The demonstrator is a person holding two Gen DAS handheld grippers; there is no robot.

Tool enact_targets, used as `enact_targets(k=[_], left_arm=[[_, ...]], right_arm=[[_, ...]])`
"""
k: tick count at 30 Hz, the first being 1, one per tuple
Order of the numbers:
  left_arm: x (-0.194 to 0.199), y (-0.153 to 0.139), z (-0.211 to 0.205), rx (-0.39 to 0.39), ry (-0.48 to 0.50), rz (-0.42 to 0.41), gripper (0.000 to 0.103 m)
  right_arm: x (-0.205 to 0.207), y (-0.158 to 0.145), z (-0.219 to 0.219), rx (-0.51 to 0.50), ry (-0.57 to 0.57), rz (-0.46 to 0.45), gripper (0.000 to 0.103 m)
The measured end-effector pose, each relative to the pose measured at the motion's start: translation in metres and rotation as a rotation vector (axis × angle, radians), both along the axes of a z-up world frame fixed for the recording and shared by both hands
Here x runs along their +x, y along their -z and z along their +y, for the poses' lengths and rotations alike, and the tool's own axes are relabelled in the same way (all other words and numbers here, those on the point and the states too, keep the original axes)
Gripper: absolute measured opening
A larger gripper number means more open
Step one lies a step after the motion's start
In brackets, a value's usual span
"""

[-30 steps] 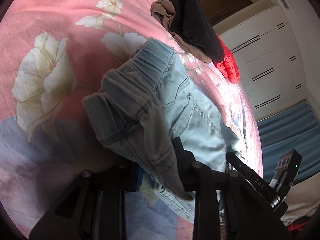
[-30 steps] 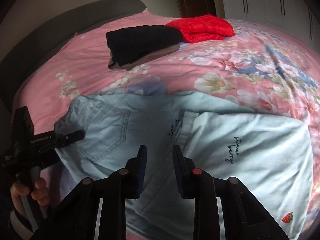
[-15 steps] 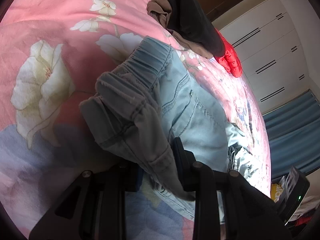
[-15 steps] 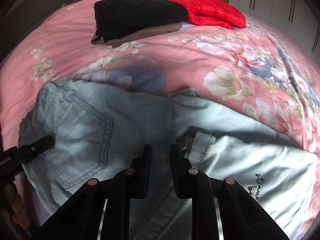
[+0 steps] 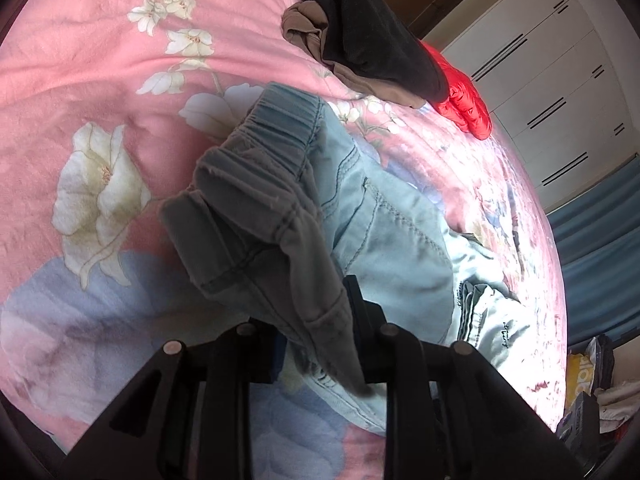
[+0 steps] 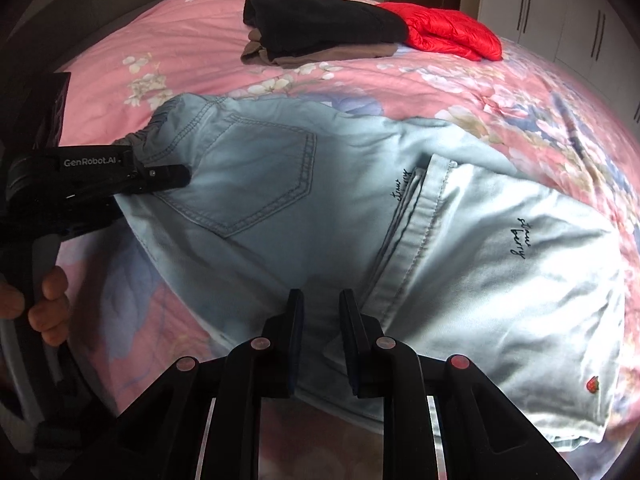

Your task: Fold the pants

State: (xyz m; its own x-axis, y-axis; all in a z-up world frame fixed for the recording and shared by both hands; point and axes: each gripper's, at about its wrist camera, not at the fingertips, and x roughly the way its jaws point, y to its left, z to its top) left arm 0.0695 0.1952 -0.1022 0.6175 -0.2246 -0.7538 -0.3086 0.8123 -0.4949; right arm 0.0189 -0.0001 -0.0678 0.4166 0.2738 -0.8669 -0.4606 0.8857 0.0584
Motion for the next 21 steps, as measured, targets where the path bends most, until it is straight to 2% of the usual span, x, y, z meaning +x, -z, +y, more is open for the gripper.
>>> enact_targets(k=[1, 3, 5, 6, 8, 10, 13, 18, 21], left_arm=[[-0.001, -0.005, -0.002, 0.011, 0.003, -0.011, 0.023], [-0.005, -0.019, -0.005, 0.039, 0.013, -0.048, 0.023], [-0.008, -0.036, -0.012, 0.064, 0.033, -0.094, 0.023], [-0.009, -0.045, -0.017, 0.088, 0.044, -0.115, 0.023], [-0.012, -0.061, -0.031, 0.139, 0.075, -0.158, 0.023], [-0.014, -0.078, -0.048, 0.183, 0.110, -0.204, 0.023], [-0.016, -0.098, -0.075, 0.231, 0.173, -0.269, 0.023], [-0.016, -0.116, -0.118, 0.277, 0.267, -0.327, 0.023], [-0.016, -0.121, -0.142, 0.297, 0.326, -0.343, 0.023]], right_arm=[[-0.004, 0.006, 0.001, 0.002, -0.010, 0.014, 0.022], [-0.010, 0.011, 0.003, -0.008, -0.036, -0.031, 0.021], [-0.009, 0.005, -0.008, 0.063, -0.022, -0.002, 0.021], [-0.008, -0.001, -0.017, 0.125, -0.002, 0.021, 0.021], [-0.011, -0.017, -0.036, 0.218, 0.041, -0.013, 0.022], [-0.014, -0.031, -0.058, 0.275, 0.096, -0.073, 0.022], [-0.010, -0.035, -0.093, 0.334, 0.200, -0.108, 0.022], [0.002, -0.001, -0.124, 0.295, 0.283, 0.001, 0.022], [-0.003, 0.004, -0.144, 0.389, 0.292, 0.031, 0.022]])
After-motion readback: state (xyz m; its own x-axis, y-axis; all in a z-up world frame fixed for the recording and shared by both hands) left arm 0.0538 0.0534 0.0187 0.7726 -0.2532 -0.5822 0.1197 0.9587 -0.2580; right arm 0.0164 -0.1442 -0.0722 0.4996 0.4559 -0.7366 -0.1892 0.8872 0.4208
